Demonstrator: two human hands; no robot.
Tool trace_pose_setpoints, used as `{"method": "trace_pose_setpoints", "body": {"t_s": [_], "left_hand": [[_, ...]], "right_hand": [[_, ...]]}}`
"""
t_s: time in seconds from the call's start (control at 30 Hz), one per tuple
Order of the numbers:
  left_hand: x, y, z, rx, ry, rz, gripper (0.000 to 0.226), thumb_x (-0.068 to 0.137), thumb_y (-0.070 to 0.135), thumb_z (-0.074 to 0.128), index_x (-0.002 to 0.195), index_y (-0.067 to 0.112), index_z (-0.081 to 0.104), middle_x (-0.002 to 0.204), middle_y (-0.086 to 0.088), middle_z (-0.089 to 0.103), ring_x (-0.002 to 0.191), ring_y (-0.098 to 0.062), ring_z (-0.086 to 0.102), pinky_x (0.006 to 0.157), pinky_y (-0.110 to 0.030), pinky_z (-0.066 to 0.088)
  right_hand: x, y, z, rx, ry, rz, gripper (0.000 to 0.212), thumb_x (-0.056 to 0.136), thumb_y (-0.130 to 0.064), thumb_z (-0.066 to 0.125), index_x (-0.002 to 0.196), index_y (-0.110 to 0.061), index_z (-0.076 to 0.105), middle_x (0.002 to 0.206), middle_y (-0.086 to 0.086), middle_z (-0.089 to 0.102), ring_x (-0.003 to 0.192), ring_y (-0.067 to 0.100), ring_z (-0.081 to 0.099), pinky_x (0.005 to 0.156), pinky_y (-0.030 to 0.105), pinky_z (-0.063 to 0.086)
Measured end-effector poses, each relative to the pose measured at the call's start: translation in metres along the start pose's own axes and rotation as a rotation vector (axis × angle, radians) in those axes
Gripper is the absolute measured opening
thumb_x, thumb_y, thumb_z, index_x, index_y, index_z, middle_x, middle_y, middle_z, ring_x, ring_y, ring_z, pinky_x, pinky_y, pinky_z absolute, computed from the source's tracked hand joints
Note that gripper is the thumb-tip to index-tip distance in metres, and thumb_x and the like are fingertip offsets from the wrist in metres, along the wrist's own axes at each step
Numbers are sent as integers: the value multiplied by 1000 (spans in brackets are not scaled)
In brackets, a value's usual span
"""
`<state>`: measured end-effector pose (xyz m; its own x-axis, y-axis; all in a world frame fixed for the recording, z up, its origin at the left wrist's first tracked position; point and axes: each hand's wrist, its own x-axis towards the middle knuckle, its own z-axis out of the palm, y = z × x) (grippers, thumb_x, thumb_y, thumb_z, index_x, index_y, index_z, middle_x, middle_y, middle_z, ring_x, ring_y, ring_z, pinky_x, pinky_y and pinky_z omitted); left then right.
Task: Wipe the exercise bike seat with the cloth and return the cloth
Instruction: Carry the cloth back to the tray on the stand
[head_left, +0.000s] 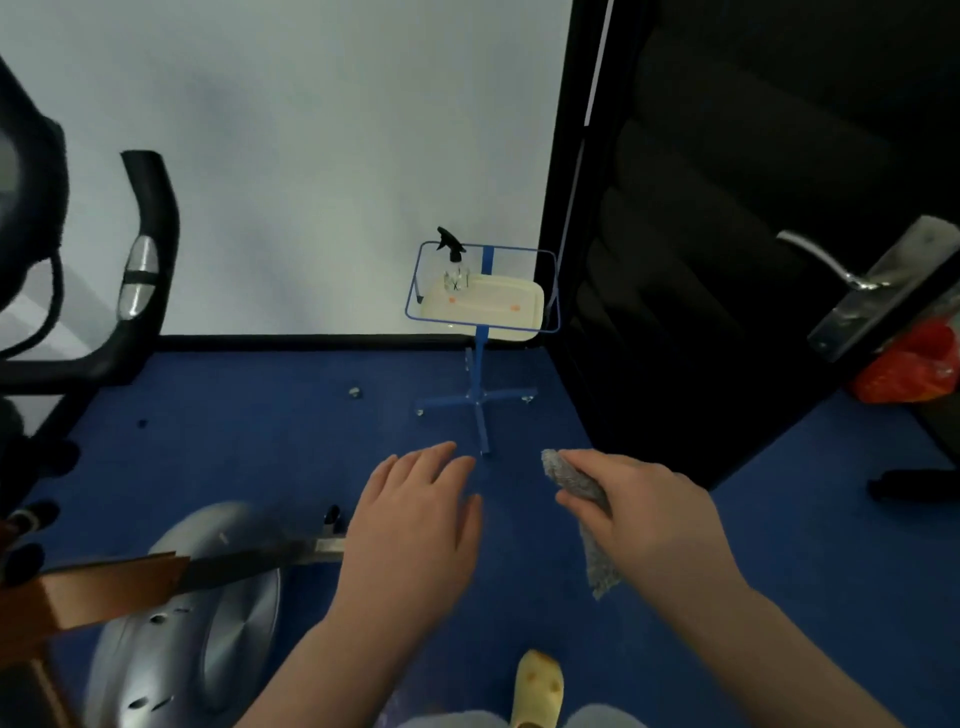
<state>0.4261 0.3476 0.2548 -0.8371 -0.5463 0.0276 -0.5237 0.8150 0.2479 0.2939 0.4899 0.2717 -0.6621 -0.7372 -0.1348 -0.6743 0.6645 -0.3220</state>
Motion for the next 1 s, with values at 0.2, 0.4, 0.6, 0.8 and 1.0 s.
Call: {"method": "trace_pose_setpoints", "body": {"t_s": [0.2,0.4,0.6,0.8,1.0], "left_hand": [[84,18,9,-92,-23,-56,38,93,35,44,128,24,51,140,5,46,128,-16,42,110,-33,23],[159,1,16,-115,-26,-135,38,93,34,45,128,23,51,140,5,48,128,-17,43,109,-32,25],[261,-32,26,-123,-66,-101,40,93,37,41,131,27,48,142,7,44,130,-15,39,110,-32,24],[369,-62,33,-76,-37,-22,36,87,34,44,115,20,62,124,1,62,112,-22,58,98,-37,40],[432,-72,54,-118,-139,-41,36,94,32,41,127,22,53,136,3,51,124,-18,47,106,-33,29]], "right_hand": [[91,38,-19,-42,-21,-35,24,94,-45,50,115,-35,57,102,-12,66,90,9,61,72,27,46],[174,49,-27,-24,-23,-78,24,93,-43,51,113,-32,59,100,-10,67,88,11,62,73,34,51],[268,40,-25,3,9,-78,26,92,-41,54,117,-32,58,107,-10,67,93,11,63,76,34,52],[368,32,-28,33,4,-81,33,92,-38,55,125,-35,56,113,-12,67,99,13,63,77,34,52],[432,51,-15,86,-79,-46,33,94,-40,53,127,-35,54,113,-12,66,98,13,63,75,31,51]]}}
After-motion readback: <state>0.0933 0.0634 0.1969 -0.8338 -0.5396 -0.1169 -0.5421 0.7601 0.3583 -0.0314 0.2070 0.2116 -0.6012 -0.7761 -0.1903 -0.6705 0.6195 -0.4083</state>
